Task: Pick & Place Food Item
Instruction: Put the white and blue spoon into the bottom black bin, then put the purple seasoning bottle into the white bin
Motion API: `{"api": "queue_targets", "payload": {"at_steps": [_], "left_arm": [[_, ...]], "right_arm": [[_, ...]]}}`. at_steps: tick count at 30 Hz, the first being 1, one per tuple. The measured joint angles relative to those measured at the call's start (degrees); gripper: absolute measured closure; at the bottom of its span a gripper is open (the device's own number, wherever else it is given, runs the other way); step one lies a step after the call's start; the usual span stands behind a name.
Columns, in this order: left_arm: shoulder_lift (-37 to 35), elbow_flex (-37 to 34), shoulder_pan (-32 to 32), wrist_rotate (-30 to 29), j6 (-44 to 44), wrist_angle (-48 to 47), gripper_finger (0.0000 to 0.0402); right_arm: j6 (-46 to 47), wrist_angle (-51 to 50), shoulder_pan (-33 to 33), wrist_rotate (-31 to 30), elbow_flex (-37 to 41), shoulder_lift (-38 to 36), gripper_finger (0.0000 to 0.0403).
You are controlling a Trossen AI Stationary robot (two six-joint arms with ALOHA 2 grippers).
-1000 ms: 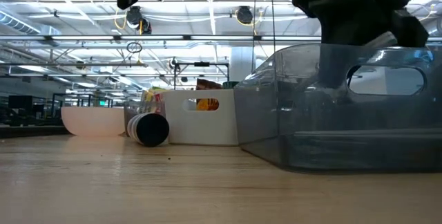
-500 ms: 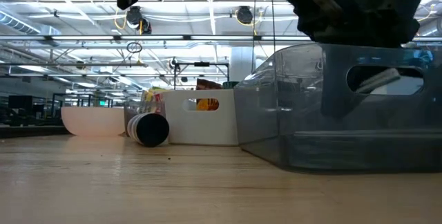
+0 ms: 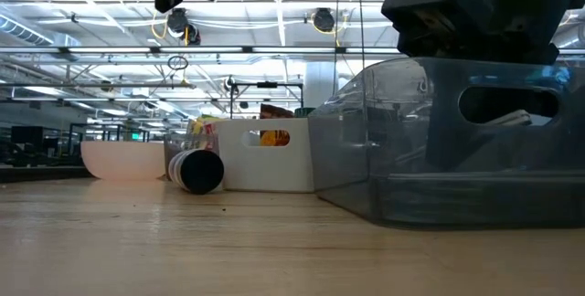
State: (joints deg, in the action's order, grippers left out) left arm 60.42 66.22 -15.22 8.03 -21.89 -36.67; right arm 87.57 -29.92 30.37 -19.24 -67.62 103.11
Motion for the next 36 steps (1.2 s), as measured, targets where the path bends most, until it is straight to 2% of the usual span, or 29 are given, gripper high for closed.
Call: {"api": "queue_targets", "payload": {"at_steps": [8, 15, 21, 36], "left_arm": [[0.00, 0.00, 0.00, -0.02, 0.00, 0.00, 0.0256], [0.00, 0.00, 0.00, -0.02, -0.70, 0.00, 0.0256], [0.00, 0.00, -0.02, 0.07, -0.76, -0.01, 0.0256], [-1.75, 0.06, -0.02, 10.06, 2.32, 0.55, 0.0256]], "right_arm": [[-0.21, 0.18, 0.00, 0.02, 0.03, 0.00, 0.0384], [0.17, 0.14, -0.02, 0.06, 0.03, 0.00, 0.0327], [0.11, 0.66, -0.02, 0.02, 0.05, -0.03, 0.0323], [-9.91, 2.58, -0.42, -1.95, 0.07, -9.56, 0.0324]]}}
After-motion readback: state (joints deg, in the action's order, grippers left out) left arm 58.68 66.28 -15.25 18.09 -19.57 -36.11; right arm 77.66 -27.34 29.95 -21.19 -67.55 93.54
